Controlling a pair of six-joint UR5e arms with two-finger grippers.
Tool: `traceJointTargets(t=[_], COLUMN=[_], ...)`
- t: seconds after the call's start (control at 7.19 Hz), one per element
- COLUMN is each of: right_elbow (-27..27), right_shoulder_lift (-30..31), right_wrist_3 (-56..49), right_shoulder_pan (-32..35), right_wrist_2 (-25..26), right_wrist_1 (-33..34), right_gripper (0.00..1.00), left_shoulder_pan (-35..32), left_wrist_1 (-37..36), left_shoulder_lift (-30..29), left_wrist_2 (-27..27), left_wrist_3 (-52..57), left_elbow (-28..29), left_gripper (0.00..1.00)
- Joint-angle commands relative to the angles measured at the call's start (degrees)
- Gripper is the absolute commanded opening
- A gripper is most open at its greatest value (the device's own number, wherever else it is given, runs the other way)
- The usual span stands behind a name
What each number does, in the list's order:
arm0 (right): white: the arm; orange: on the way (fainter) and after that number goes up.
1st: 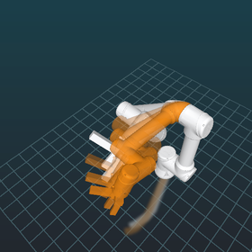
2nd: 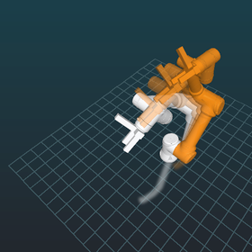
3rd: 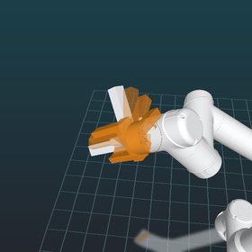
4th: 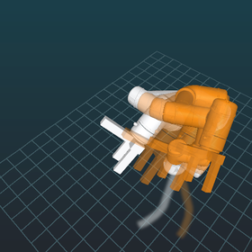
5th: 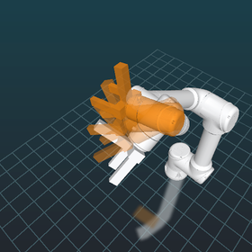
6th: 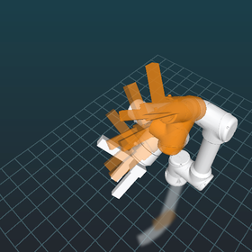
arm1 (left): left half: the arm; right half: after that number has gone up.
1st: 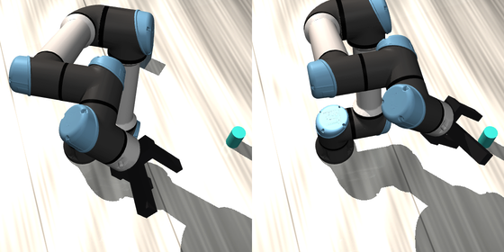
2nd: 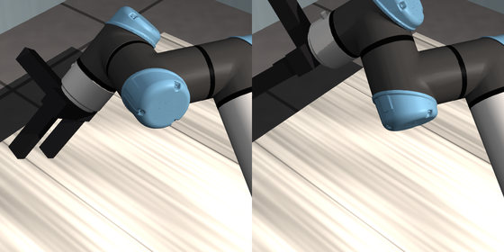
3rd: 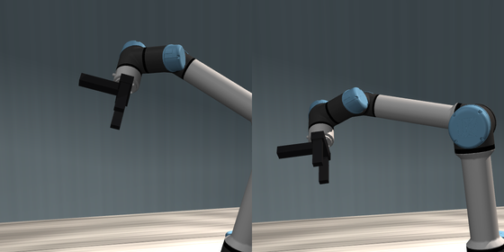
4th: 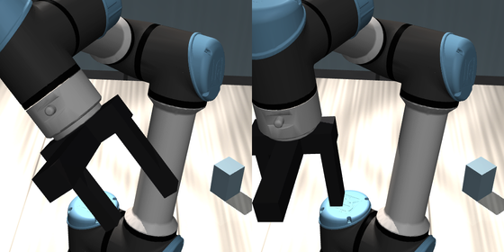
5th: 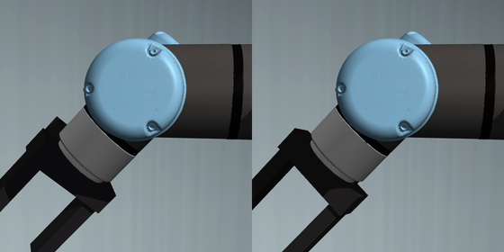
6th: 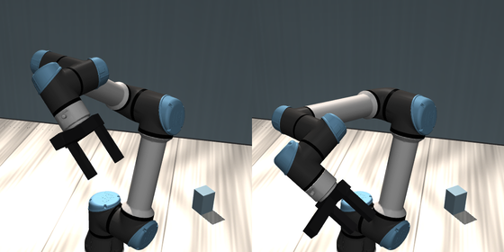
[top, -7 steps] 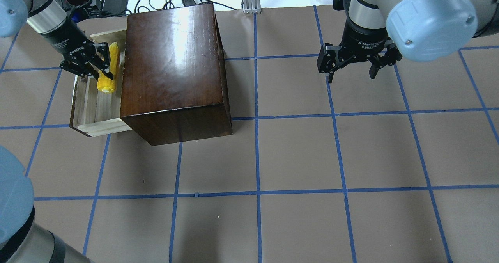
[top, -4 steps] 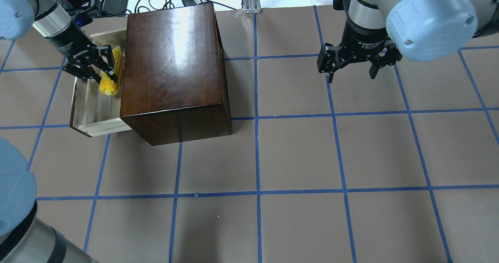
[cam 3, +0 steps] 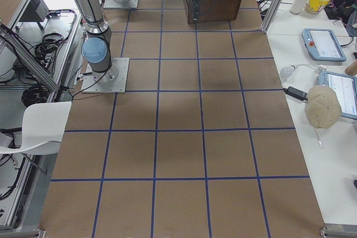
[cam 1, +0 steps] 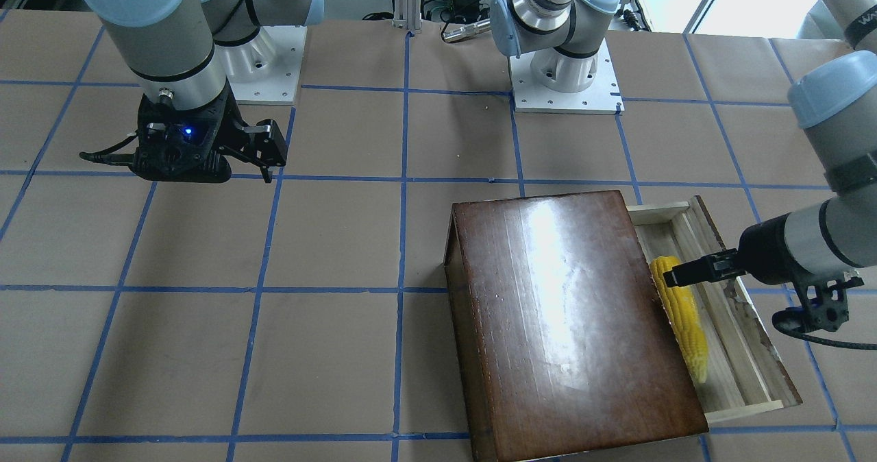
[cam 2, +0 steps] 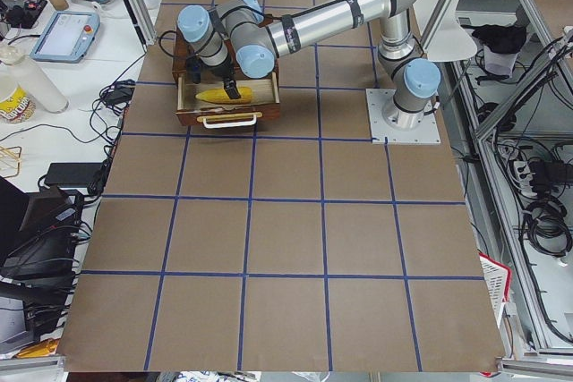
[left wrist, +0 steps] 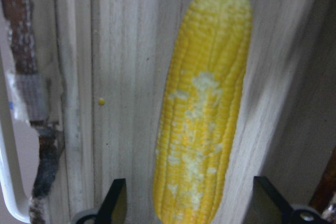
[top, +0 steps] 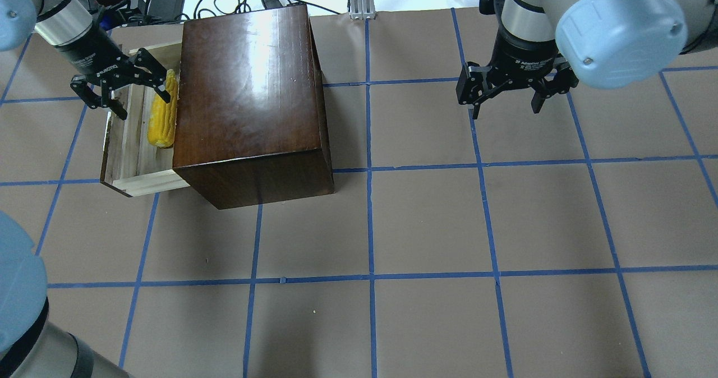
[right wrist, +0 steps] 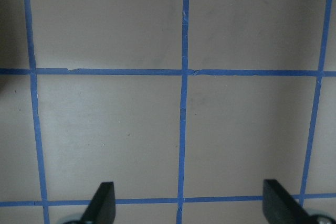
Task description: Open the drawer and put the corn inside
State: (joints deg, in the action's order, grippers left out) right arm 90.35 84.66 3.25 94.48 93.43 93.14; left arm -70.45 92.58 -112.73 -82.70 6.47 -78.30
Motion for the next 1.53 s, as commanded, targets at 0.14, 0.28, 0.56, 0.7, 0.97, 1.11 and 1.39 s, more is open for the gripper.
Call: traceJointTargets(t=[0.14,0.28,0.56,0.7,0.97,1.11,1.39], right_elbow=[0.00,0.00,0.00,0.00,0.00,0.00,0.00], right_shoulder_lift=[-0.02,-0.02,-0.02,-0.02,-0.02,-0.02,-0.02], right_wrist_3=[0.00,0.00,0.00,0.00,0.00,0.00,0.00], right_shoulder_pan=[0.00,0.00,0.00,0.00,0.00,0.00,0.00], right_wrist_2=[0.00,0.00,0.00,-0.17,-0.18,-0.26,-0.26], right_wrist_1=[0.02,-0.06,0.02,-0.06,-0.06,0.02,-0.06], right_gripper=[1.00,1.00,1.00,1.00,1.00,1.00,1.00], left_shoulder_pan=[-0.74,-0.92,-5.37,-8.10,-12.50,-15.30,-19.10], left_wrist_1=[4.68,6.80,6.82,6.65,7.08,7.17,6.03], left_shoulder_lift=[2.95,4.00,5.94,6.38,7.70,8.05,10.33], left_wrist_2=[-4.28,-4.31,-4.75,-4.75,-4.93,-5.01,-7.73], left_wrist_3=[-0.14,-0.06,-0.76,-0.94,-2.77,-4.70,-9.18], left_elbow=[4.45,5.69,5.35,5.44,4.91,4.56,0.54], left_gripper=[1.00,1.00,1.00,1.00,1.00,1.00,1.00])
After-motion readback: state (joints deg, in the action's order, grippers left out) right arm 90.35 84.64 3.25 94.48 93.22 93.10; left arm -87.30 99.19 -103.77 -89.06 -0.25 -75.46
